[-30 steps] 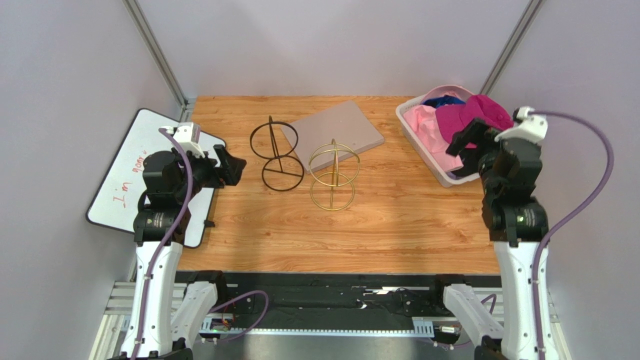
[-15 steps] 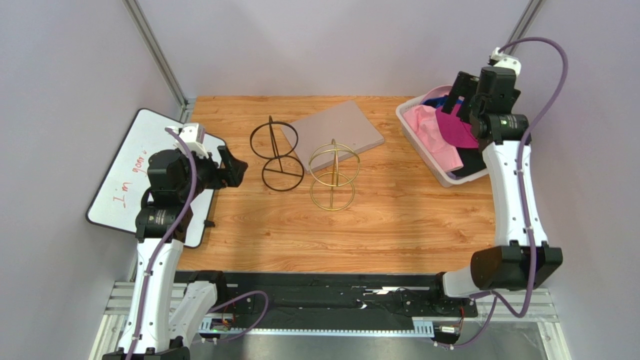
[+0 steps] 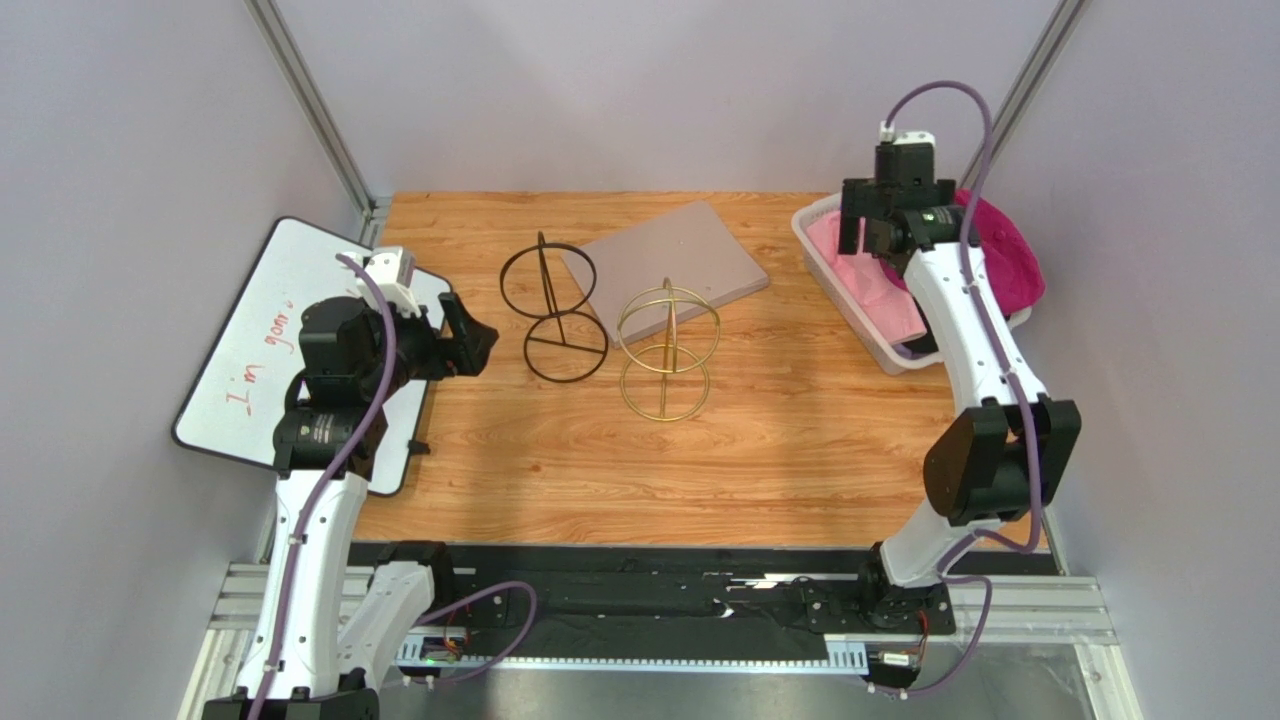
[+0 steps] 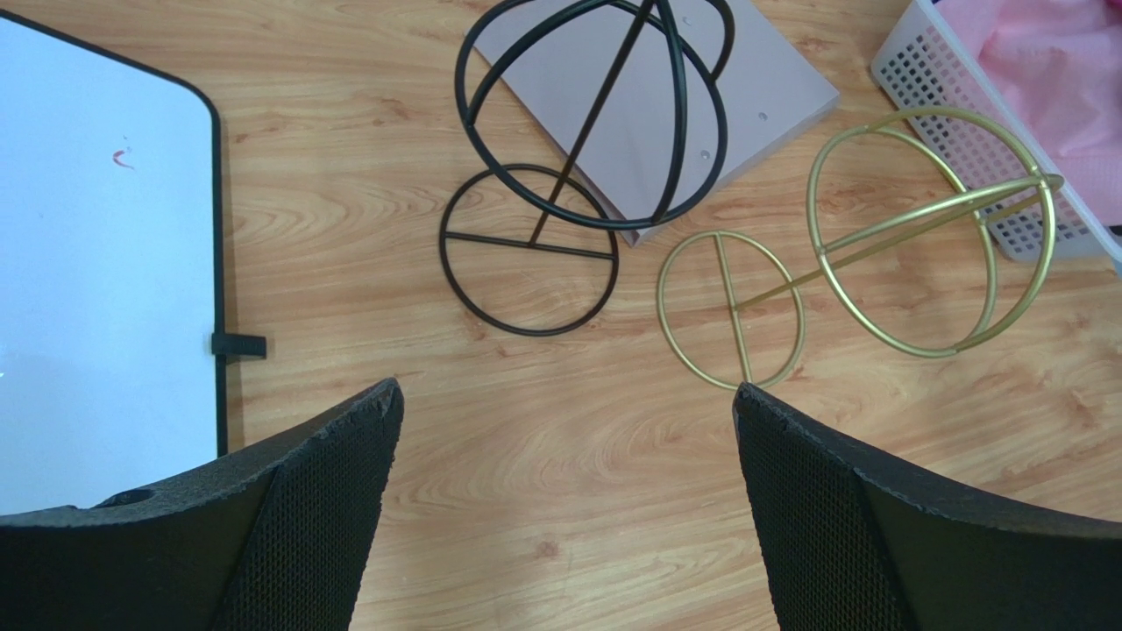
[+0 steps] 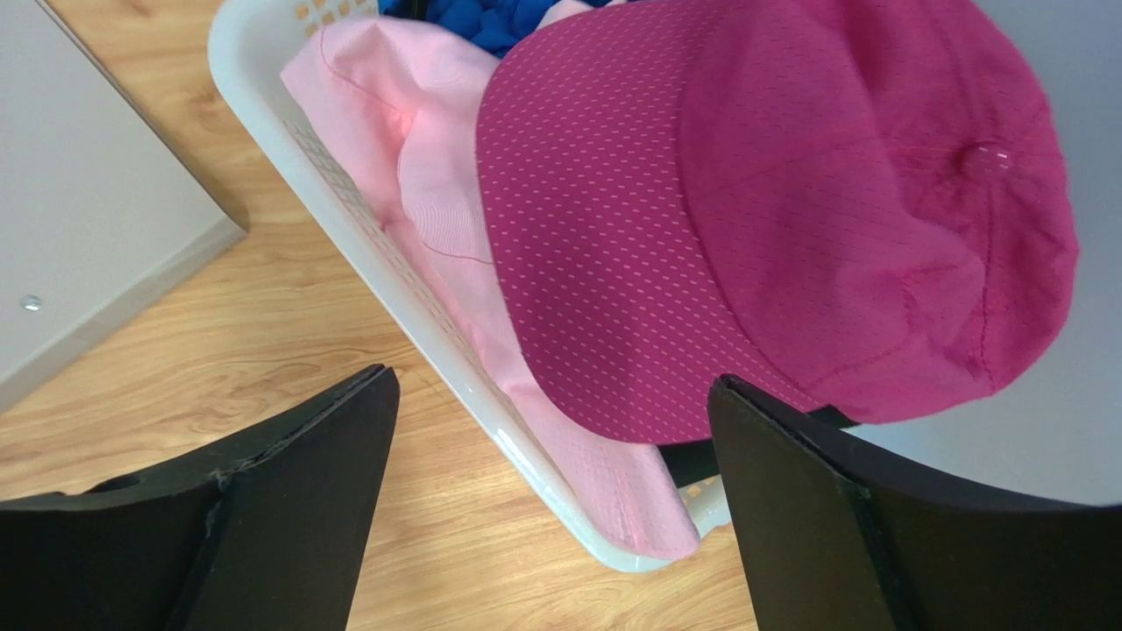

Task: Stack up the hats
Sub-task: Pick up the hat from the bin.

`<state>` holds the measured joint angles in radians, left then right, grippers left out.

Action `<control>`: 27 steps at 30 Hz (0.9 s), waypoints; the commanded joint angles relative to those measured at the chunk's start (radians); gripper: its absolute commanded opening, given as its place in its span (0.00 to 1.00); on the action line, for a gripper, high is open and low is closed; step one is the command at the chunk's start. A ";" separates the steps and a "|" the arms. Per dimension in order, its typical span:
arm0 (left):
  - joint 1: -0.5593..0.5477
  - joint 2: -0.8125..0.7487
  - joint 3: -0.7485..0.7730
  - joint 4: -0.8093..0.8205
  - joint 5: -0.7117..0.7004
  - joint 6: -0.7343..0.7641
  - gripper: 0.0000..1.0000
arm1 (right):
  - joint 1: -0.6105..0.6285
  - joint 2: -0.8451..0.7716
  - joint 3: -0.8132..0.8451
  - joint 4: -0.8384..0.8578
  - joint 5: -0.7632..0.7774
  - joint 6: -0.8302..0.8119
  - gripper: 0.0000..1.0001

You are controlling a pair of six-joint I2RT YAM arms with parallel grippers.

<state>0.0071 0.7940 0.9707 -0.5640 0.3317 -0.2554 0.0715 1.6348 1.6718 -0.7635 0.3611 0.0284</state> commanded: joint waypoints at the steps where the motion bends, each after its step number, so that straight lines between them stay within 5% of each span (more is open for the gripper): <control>1: -0.004 -0.001 0.005 0.006 0.012 0.019 1.00 | 0.053 0.068 0.031 0.026 0.162 -0.096 0.92; 14: -0.002 0.004 0.003 0.009 0.026 0.015 1.00 | 0.065 0.148 0.072 0.067 0.368 -0.143 0.80; 27: -0.002 0.007 0.000 0.012 0.041 0.008 1.00 | 0.067 0.161 0.060 0.043 0.279 -0.117 0.73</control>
<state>0.0071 0.8036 0.9707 -0.5648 0.3580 -0.2554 0.1364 1.8050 1.7027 -0.7361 0.6689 -0.0944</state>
